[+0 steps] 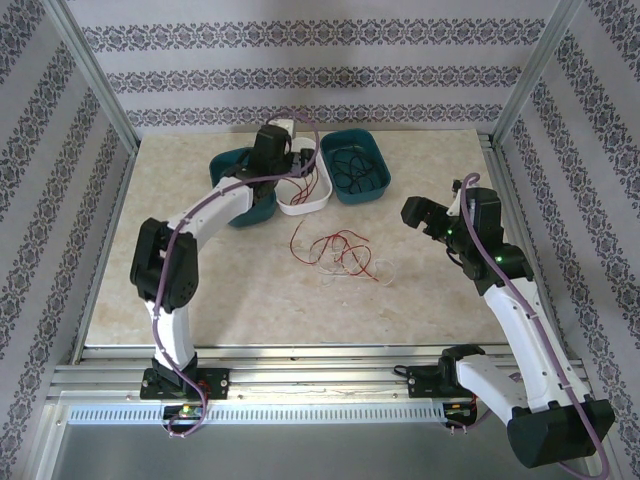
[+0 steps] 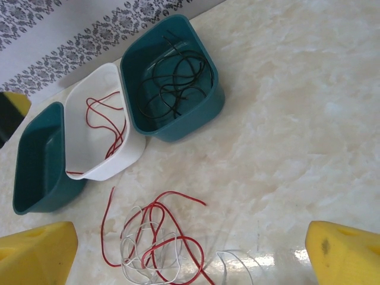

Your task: Untangle the cables

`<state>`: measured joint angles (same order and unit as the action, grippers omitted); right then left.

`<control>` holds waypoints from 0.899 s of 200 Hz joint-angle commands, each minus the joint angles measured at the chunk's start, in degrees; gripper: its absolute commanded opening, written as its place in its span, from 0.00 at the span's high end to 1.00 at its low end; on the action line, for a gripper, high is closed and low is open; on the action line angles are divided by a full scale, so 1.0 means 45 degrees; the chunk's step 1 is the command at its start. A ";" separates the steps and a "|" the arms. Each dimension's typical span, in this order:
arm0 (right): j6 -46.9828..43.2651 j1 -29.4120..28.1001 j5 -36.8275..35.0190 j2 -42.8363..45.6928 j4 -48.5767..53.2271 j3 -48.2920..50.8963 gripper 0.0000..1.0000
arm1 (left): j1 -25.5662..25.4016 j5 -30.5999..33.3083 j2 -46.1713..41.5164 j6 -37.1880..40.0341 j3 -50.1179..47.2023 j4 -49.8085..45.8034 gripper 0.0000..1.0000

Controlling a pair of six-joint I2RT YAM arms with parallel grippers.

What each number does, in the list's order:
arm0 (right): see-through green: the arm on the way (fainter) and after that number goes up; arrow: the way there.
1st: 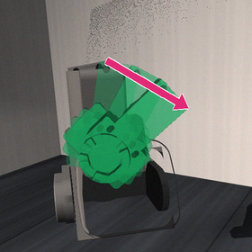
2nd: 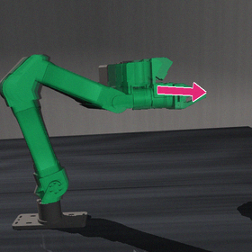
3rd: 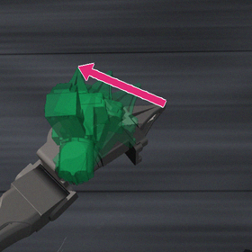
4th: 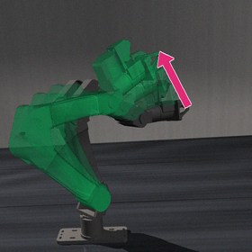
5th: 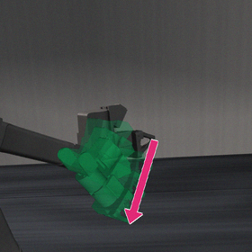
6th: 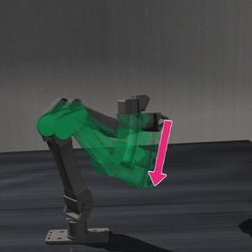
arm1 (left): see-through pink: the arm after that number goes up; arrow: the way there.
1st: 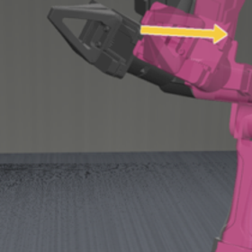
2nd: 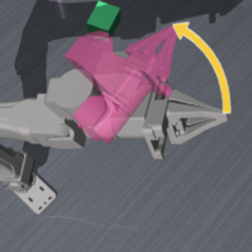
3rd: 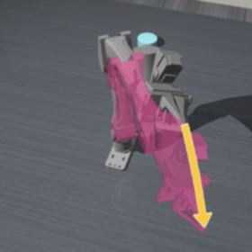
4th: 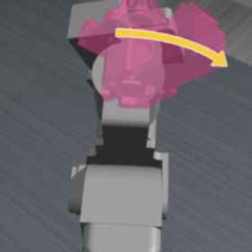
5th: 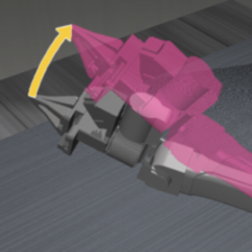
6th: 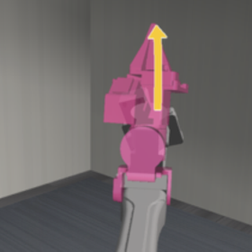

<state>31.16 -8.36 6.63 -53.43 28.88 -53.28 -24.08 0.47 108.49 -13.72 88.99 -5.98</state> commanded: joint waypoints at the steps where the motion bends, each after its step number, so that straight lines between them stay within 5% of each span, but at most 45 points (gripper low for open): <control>1: -0.0053 0.0052 -0.0221 -0.0160 0.0039 0.0280 0.02 | -0.0647 -0.1439 -0.1204 0.0886 -0.1240 -0.0953 0.13; 14: -0.0156 -0.0063 -0.0074 -0.0341 0.0141 0.0364 0.02 | -0.0894 -0.1826 -0.1858 0.0995 -0.2370 -0.0884 0.00; 59: -0.0033 -0.1075 -0.0224 -0.1051 0.0052 0.1035 0.05 | -0.1449 0.0043 -0.3477 -0.0187 -0.5058 -0.2005 0.00; 84: -0.0049 -0.1737 -0.0714 -0.1681 0.0014 0.1002 0.05 | -0.1458 0.1137 -0.3831 -0.0960 -0.6154 -0.2283 0.08; 123: 0.0034 -0.2141 -0.1019 -0.2379 -0.0337 0.0652 0.02 | -0.1634 0.0672 -0.2950 -0.1374 -0.6198 -0.2577 0.29; 180: 0.0273 -0.2236 -0.1093 -0.2564 -0.0637 0.0842 0.02 | -0.2208 0.1436 -0.1874 -0.5458 -0.6396 -0.1813 0.34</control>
<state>31.55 -17.80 3.25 -64.88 27.35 -48.99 -32.77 3.40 98.43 -25.91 60.16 -14.85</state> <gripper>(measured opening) 0.981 0.676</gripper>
